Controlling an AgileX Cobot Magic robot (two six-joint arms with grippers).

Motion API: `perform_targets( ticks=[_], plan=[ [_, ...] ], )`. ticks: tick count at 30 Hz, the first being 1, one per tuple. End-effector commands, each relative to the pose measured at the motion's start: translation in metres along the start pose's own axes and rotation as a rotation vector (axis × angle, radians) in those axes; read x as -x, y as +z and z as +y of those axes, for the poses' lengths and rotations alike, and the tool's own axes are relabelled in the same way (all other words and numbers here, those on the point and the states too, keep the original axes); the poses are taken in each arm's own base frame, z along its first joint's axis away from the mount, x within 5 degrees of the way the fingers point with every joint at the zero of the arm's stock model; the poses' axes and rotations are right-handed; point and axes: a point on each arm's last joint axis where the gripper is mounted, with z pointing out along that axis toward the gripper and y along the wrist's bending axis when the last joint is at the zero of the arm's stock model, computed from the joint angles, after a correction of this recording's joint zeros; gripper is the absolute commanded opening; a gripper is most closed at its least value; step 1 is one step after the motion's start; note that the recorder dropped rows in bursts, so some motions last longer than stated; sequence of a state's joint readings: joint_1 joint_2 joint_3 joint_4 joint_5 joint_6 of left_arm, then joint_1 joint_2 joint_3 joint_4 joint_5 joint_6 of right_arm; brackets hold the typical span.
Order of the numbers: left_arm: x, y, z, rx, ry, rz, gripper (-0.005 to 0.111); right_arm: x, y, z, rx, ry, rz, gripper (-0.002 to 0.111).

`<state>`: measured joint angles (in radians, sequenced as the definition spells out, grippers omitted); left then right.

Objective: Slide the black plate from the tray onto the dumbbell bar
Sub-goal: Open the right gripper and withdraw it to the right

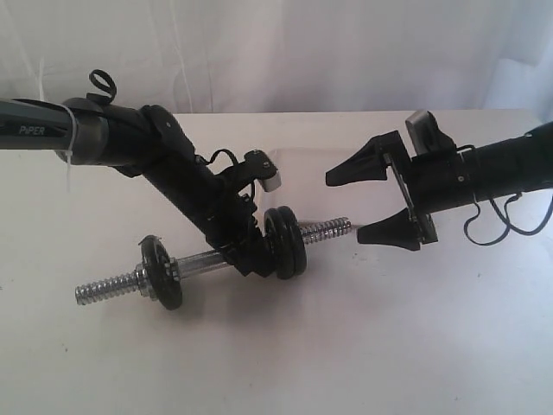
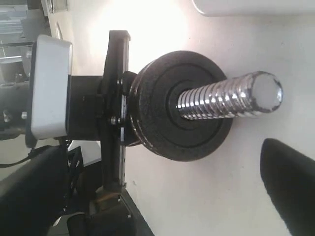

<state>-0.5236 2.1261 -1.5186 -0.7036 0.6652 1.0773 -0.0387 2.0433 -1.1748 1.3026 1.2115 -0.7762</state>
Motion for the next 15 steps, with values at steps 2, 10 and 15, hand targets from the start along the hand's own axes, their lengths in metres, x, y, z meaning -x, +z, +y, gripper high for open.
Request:
perform_targets(
  ticks=[2, 10, 15],
  plan=[
    [0.038, -0.058, -0.02, 0.057, 0.041, -0.163, 0.0, 0.002, -0.011, 0.0, 0.004, -0.007, -0.022, 0.104],
    [0.038, -0.058, -0.02, 0.057, 0.041, -0.163, 0.0, 0.006, -0.02, -0.003, -0.011, -0.016, -0.037, 0.104],
    [0.038, -0.058, -0.019, 0.07, 0.039, -0.167, 0.0, 0.009, -0.022, -0.001, -0.036, -0.048, -0.025, 0.104]
  ],
)
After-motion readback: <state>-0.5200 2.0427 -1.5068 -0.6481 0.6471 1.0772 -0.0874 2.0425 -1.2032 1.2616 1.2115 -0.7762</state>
